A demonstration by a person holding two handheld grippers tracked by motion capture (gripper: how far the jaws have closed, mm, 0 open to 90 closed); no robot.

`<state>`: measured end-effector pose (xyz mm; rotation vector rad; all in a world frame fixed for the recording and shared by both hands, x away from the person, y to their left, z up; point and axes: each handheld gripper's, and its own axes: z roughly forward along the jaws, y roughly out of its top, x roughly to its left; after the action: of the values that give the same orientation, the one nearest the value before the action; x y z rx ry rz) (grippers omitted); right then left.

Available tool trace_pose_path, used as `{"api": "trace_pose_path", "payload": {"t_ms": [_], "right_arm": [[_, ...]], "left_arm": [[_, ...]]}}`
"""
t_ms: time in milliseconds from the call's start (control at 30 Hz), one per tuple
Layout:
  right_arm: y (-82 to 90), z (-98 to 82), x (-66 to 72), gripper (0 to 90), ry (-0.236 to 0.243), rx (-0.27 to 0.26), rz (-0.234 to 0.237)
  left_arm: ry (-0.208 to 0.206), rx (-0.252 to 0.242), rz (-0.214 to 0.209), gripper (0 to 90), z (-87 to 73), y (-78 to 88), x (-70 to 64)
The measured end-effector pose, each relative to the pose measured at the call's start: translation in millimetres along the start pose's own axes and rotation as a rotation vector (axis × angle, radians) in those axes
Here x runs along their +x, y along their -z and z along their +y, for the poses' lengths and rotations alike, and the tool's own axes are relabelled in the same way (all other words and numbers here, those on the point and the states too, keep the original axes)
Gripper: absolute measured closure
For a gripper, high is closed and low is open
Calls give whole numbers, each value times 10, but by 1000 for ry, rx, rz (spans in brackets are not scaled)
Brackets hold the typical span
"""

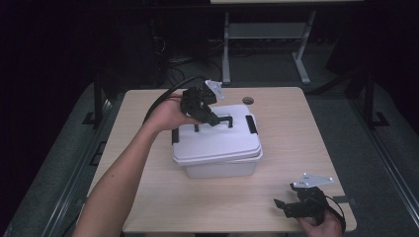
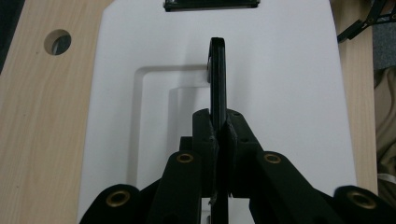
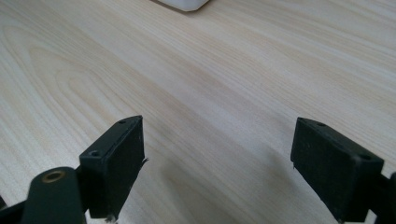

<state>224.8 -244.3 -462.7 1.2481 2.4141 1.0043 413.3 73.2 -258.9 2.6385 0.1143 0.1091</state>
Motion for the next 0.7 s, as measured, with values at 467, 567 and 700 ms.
{"api": "trace_pose_path", "payload": {"t_ms": [467, 567, 700], "right_arm": [[4, -1, -18, 169, -5, -1, 5], [6, -2, -18, 169, -5, -2, 5], [6, -5, -20, 169, -5, -2, 5]], "left_arm": [[-27, 10, -27, 840, 95, -193, 14], [-32, 14, -25, 840, 93, -198, 25], [-35, 15, -22, 839, 85, -202, 35]]}}
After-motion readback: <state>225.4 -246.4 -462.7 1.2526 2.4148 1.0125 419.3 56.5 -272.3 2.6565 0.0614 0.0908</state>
